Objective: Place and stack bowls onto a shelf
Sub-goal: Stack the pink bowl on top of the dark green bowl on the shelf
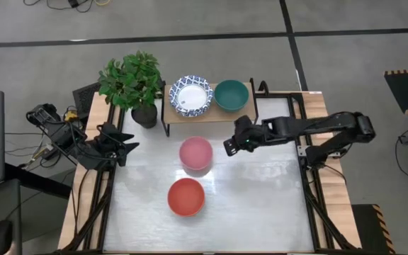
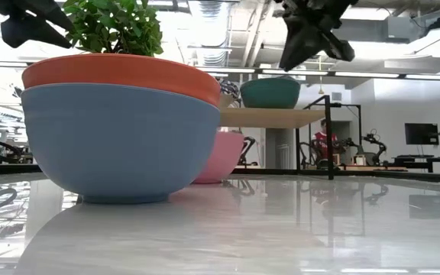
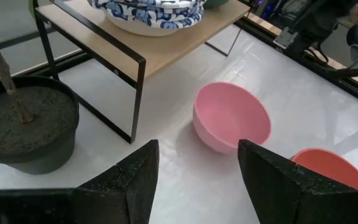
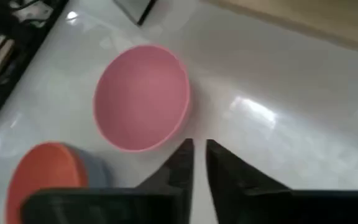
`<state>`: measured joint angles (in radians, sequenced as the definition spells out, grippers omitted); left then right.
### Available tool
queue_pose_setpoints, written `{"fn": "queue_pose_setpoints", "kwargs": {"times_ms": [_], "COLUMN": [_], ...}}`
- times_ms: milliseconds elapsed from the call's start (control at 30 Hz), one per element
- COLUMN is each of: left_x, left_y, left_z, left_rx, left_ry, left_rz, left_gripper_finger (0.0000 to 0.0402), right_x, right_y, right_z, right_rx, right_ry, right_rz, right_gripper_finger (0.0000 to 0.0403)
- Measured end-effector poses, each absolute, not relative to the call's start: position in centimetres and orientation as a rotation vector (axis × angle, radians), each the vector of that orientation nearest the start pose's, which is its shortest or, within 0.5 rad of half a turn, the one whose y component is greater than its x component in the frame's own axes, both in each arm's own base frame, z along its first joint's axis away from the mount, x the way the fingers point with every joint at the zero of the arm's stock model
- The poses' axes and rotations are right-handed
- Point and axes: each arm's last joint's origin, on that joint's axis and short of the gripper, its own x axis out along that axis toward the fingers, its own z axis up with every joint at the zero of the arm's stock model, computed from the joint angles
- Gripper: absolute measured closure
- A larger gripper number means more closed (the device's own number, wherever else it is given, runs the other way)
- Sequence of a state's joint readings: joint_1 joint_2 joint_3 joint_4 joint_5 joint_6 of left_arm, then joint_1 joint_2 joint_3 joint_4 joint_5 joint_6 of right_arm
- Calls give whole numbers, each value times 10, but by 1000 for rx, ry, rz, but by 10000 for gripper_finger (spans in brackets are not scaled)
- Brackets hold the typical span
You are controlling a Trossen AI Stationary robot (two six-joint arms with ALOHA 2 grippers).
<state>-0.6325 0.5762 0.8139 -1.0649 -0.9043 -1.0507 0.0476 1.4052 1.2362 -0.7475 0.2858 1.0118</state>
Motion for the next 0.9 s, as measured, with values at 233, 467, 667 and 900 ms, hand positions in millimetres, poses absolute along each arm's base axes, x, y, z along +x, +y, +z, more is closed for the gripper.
{"fn": "queue_pose_setpoints", "kwargs": {"times_ms": [233, 467, 667, 900], "left_x": [78, 78, 78, 78], "left_y": [-30, -30, -30, -30], "left_z": [300, 300, 300, 300], "left_rx": [-451, -475, -491, -479], "left_ry": [389, 401, 401, 405], "left_rz": [514, 502, 503, 501], "left_gripper_finger": [198, 198, 198, 198], "right_x": [308, 341, 355, 374], "right_y": [1, 2, -3, -9], "right_z": [281, 245, 222, 198], "right_rx": [776, 792, 787, 821], "right_ry": [747, 746, 773, 782], "right_rz": [-699, -709, -731, -681], "right_gripper_finger": [220, 165, 170, 171]}}
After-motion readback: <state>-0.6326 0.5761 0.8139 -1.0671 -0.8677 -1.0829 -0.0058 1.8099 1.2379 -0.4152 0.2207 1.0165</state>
